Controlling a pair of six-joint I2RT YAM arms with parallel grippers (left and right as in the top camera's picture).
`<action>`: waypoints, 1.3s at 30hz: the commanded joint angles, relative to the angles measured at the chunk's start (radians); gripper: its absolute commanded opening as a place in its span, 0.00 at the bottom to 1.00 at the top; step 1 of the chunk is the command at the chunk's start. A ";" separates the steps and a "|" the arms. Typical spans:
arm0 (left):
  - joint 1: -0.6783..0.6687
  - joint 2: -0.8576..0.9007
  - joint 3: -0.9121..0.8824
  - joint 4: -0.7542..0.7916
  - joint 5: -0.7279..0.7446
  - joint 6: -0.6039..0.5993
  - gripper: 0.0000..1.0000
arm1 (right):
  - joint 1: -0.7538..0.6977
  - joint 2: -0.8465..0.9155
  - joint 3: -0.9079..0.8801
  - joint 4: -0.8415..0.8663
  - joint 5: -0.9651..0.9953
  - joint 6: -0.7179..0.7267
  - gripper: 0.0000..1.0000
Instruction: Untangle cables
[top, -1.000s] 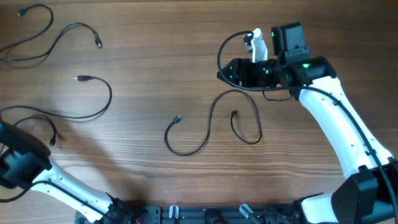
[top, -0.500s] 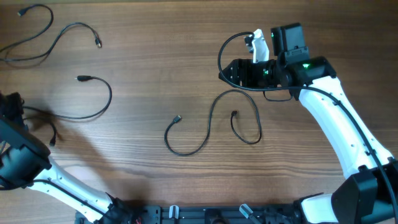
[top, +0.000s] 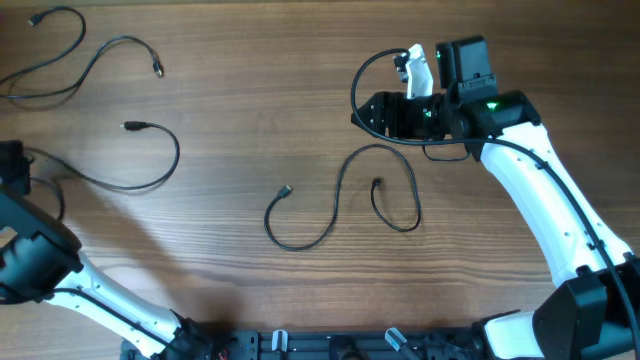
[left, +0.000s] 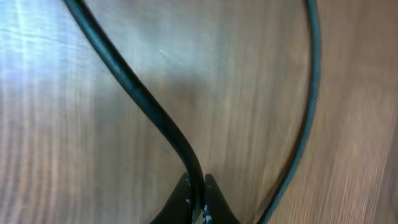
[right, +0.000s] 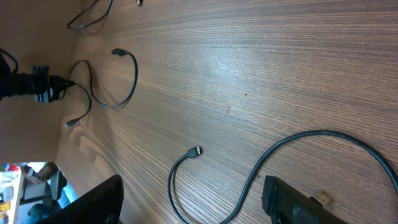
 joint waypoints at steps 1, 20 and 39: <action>-0.060 0.010 -0.003 0.025 0.045 0.087 0.04 | 0.003 -0.023 -0.003 0.005 0.006 0.007 0.72; -0.150 -0.035 0.066 0.069 0.138 0.137 0.83 | 0.003 -0.023 -0.003 0.007 0.008 0.006 0.72; -0.341 -0.218 -0.153 -0.298 0.077 0.039 0.99 | 0.003 -0.013 -0.003 0.019 0.055 0.008 0.77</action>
